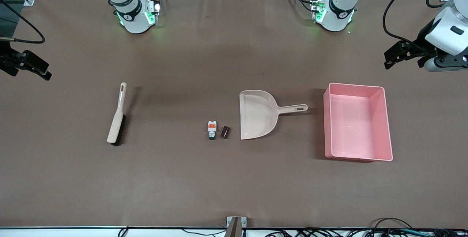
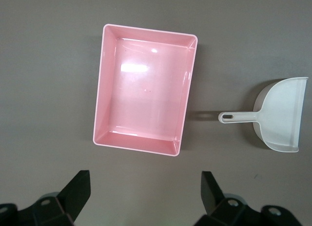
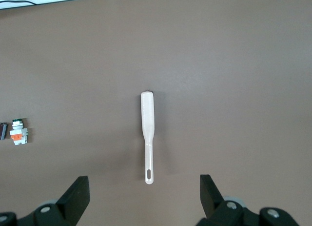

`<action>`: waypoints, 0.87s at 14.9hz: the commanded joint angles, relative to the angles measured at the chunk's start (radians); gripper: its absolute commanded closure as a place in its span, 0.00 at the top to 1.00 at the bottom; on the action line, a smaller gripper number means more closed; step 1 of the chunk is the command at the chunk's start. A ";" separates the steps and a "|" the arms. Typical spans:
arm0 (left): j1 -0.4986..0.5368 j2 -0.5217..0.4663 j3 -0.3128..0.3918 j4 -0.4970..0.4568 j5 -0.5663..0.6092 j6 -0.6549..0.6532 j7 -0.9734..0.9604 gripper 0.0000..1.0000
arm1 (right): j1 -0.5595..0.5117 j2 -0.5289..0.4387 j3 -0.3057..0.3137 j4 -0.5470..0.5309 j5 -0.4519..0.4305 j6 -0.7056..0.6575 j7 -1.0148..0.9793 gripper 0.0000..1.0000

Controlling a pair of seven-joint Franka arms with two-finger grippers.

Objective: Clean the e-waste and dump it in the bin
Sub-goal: 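Reach the left gripper to the dustpan handle while the right gripper reaches the brush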

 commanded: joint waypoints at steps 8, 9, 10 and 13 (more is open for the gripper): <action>-0.022 0.056 -0.052 0.022 -0.003 0.006 0.017 1.00 | 0.010 -0.004 -0.006 0.004 0.009 -0.015 0.042 1.00; -0.026 0.076 -0.083 0.031 -0.002 0.015 0.011 1.00 | 0.006 -0.003 -0.006 0.004 0.011 -0.032 0.045 1.00; -0.029 0.110 -0.095 0.043 -0.003 0.036 0.009 1.00 | 0.004 -0.002 -0.008 0.005 0.011 -0.032 0.045 1.00; -0.073 0.207 -0.147 0.051 -0.003 0.153 -0.031 1.00 | 0.003 -0.001 -0.009 0.005 0.009 -0.035 0.045 1.00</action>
